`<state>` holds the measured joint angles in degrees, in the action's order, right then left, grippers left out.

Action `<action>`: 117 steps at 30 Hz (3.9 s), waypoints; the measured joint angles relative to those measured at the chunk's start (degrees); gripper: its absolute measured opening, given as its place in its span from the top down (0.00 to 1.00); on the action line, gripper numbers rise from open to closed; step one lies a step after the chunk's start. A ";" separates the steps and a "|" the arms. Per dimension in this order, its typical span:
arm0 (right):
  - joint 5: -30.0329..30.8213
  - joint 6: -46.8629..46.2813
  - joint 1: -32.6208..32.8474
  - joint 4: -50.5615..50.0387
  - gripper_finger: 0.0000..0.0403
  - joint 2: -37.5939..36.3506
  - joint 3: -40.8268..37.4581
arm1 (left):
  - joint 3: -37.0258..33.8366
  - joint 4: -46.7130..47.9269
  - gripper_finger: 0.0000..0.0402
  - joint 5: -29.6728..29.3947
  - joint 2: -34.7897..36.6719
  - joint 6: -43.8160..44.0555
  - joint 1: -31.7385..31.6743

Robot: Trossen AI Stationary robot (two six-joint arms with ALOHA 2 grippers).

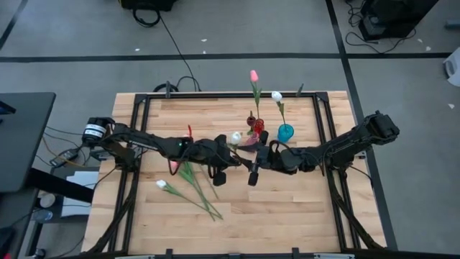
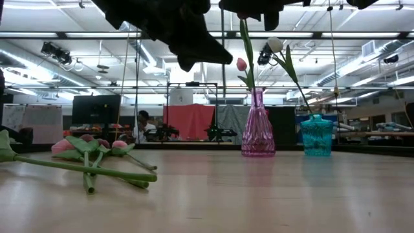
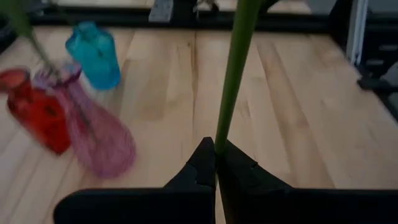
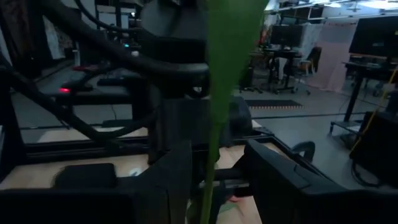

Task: Sort flowers into vase by color
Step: Put the top white flower into the blue vase, then put the top pink flower into the red vase

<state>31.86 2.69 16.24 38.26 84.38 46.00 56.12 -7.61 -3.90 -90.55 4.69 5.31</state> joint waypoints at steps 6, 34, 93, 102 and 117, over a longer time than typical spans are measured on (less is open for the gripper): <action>-0.03 0.58 -0.51 0.85 0.64 0.02 0.00 | 1.14 2.16 0.99 -0.57 -1.05 -0.41 0.76; 20.58 -3.77 7.73 -25.48 0.97 -15.90 -0.02 | -13.51 -15.15 0.67 -0.72 8.96 -4.52 0.82; 11.48 -17.48 -16.44 -45.60 0.68 -43.89 -19.10 | -31.12 -23.06 0.67 -8.54 21.89 -4.02 0.71; 4.39 -30.42 -16.32 -74.40 0.59 -42.28 -8.29 | -31.12 -22.33 0.67 -8.54 22.37 -4.32 0.71; -1.07 -35.85 -22.43 -89.25 0.60 -40.22 2.02 | -31.12 -22.49 0.67 -8.54 22.37 -4.07 0.71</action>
<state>30.79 -33.16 -6.19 -50.99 44.16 48.01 24.99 -30.10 -12.45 -68.18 0.62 6.02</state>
